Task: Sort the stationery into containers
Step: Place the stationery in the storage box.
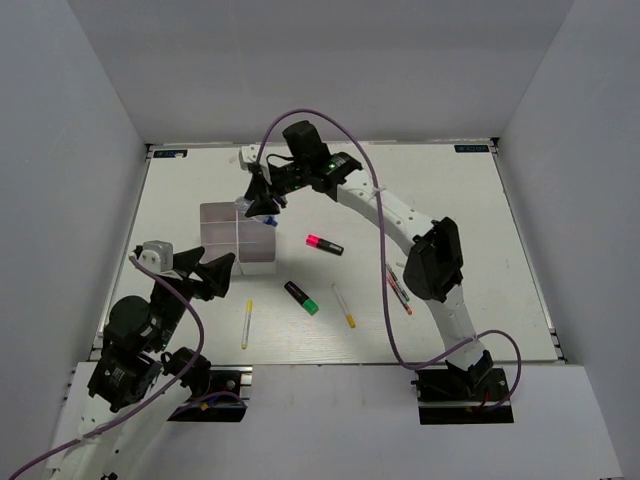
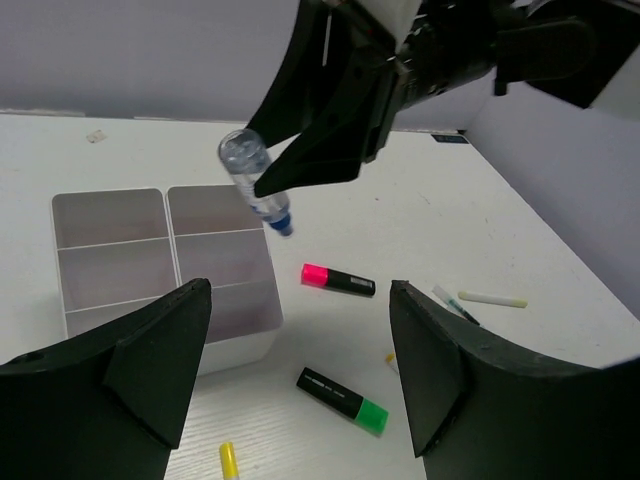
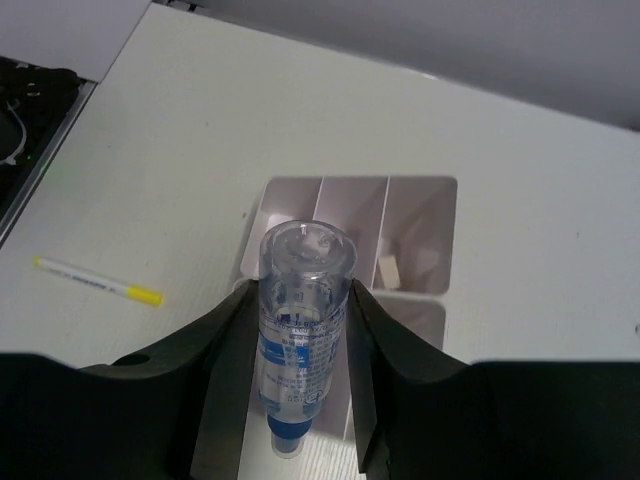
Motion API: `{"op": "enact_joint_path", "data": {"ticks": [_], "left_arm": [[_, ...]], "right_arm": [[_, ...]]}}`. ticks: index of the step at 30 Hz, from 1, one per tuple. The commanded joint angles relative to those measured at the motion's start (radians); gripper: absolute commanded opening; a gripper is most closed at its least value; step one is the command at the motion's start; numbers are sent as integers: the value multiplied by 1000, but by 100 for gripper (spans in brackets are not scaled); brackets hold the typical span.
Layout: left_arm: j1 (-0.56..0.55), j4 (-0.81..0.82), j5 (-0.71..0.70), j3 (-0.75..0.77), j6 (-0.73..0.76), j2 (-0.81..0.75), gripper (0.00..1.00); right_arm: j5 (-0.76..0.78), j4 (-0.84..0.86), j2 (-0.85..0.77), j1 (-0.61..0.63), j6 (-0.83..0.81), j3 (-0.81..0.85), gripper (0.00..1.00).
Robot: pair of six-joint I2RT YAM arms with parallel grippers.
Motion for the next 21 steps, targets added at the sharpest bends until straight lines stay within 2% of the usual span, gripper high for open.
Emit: {"op": "enact_joint_path", "data": {"ticks": [1, 6, 14, 21], "left_arm": [[6, 19, 5, -19, 20, -34, 82], [6, 39, 14, -28, 29, -76, 82], [6, 61, 57, -39, 49, -121, 82], [6, 61, 57, -39, 58, -130, 82]], "right_arm": [[-85, 151, 39, 28, 33, 97, 0], [-92, 249, 98, 74, 79, 132, 0], [-172, 513, 197, 106, 231, 207, 0], [-195, 593, 248, 131, 246, 190, 0]]}}
